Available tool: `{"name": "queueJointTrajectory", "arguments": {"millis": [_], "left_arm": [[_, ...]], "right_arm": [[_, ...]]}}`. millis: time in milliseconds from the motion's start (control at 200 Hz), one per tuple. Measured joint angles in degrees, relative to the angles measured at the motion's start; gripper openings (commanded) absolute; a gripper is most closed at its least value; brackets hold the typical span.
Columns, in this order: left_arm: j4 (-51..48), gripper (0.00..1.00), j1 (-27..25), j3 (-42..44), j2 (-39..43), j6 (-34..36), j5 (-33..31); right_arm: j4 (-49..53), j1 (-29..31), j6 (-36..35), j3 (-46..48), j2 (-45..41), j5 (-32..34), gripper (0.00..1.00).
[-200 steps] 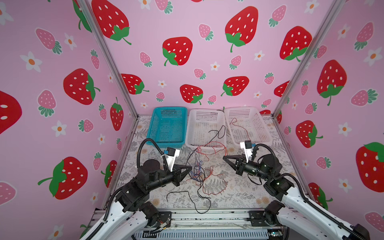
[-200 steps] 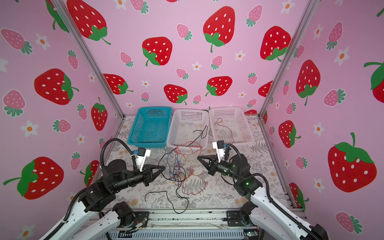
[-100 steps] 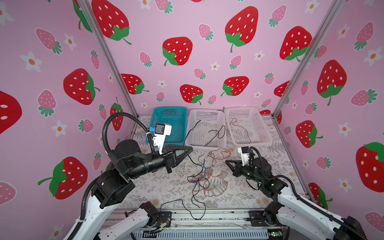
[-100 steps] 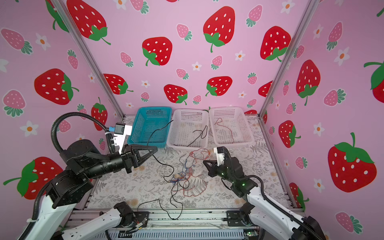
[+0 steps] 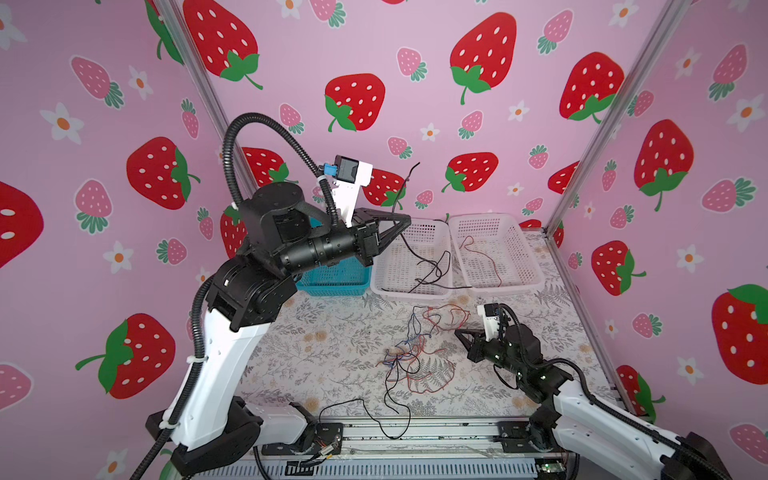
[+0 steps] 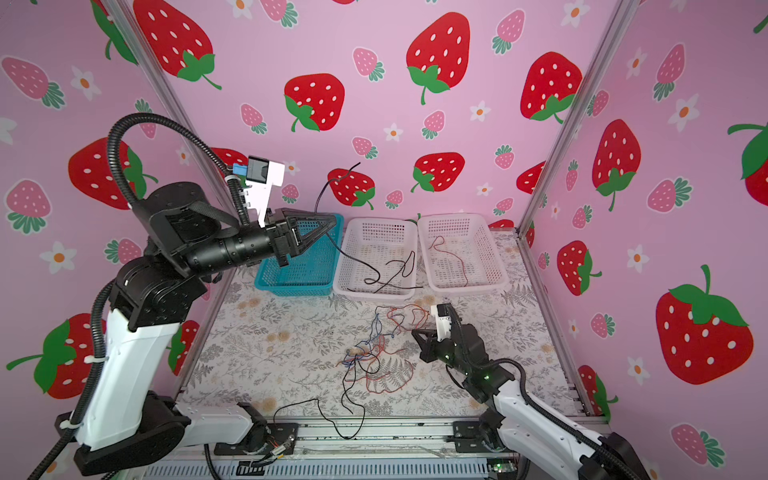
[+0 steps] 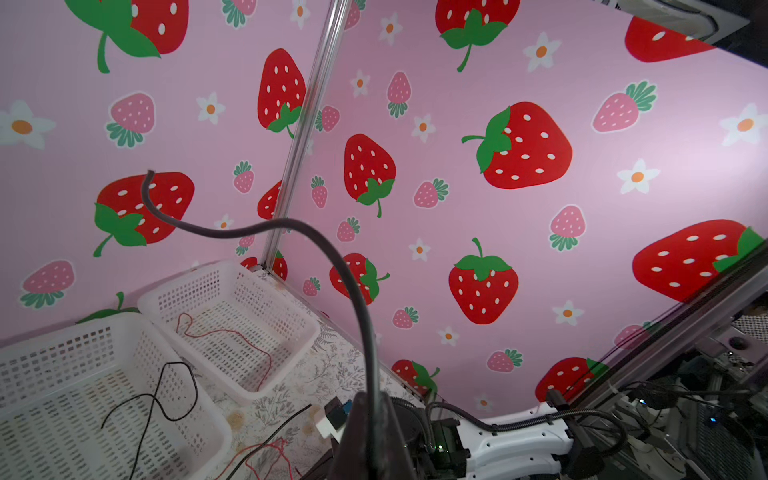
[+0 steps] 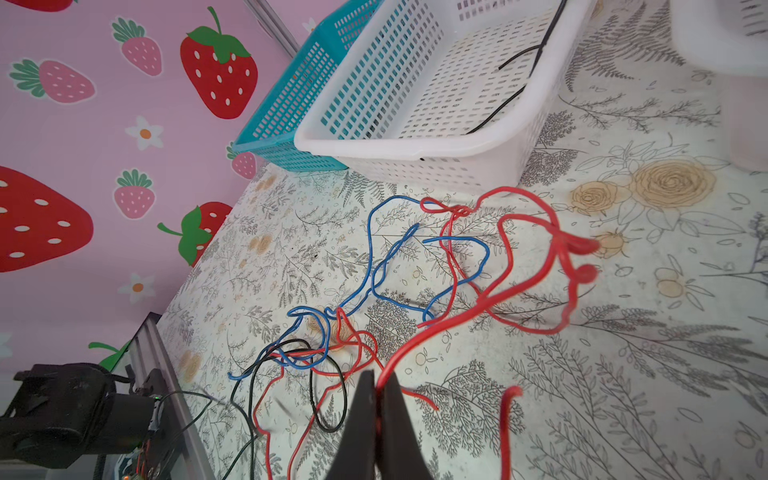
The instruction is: Untangle the cables
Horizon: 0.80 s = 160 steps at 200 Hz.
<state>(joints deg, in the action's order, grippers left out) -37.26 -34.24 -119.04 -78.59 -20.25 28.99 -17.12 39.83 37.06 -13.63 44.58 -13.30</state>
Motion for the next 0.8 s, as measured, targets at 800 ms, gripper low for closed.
{"name": "queueJointTrajectory", "arguments": {"millis": [800], "left_arm": [[6.95, 0.12, 12.33, -5.66, -40.30, 3.13, -1.03]], "right_arm": [[4.22, 0.00, -4.15, -0.11, -13.05, -9.77, 0.00]]}}
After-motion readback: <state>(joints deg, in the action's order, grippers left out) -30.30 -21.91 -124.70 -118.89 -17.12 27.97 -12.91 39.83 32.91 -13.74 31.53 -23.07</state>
